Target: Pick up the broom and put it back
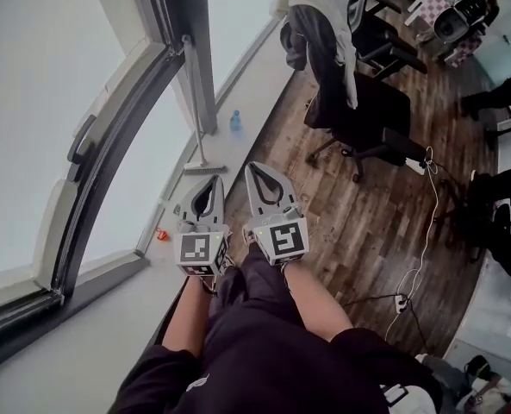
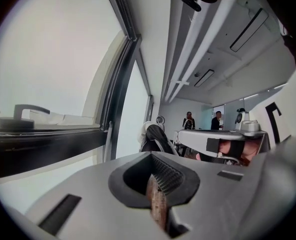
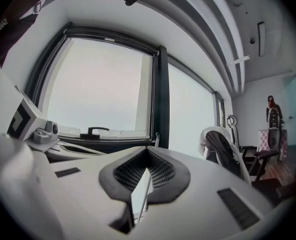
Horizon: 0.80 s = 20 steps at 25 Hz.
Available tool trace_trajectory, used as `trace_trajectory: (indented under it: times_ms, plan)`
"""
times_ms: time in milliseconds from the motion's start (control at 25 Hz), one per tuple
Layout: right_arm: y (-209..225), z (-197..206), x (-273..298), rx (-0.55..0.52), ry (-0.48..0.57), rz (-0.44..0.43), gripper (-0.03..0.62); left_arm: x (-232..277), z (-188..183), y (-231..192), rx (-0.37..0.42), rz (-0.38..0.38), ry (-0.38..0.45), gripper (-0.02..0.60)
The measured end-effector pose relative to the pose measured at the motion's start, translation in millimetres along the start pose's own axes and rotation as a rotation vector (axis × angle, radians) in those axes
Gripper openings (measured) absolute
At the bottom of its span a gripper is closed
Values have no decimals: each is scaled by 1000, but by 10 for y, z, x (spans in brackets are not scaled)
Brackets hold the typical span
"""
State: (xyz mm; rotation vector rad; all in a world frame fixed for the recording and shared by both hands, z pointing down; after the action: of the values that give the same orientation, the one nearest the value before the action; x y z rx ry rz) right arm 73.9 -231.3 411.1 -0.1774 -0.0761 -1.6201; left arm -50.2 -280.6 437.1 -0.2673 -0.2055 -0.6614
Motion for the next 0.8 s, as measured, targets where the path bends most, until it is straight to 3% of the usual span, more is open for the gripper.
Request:
trace_trajectory:
  times_ms: [200,400,800]
  plan:
    - [-90,-179,-411,-5,24,21,21,-236,-179,246,43,43,44,0]
    - [-148,-418,-703,-28,75,-12,21,-406,-294,433,77,53,64,0]
    - [328,-645,-1354,-36,113,39,21,-443,-621,1219,96,93,159,0]
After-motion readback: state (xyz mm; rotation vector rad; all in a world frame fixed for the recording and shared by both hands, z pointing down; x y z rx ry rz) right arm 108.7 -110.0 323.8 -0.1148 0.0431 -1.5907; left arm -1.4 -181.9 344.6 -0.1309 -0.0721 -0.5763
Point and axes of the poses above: the fingertips, and each gripper's own axes: x forward along the fingers, y to its right, z out of its underside, the point moved 7 cm from there along -x, backward along the fingers, and after that the axes turned 4 degrees about -y, right-handed, at the moved point
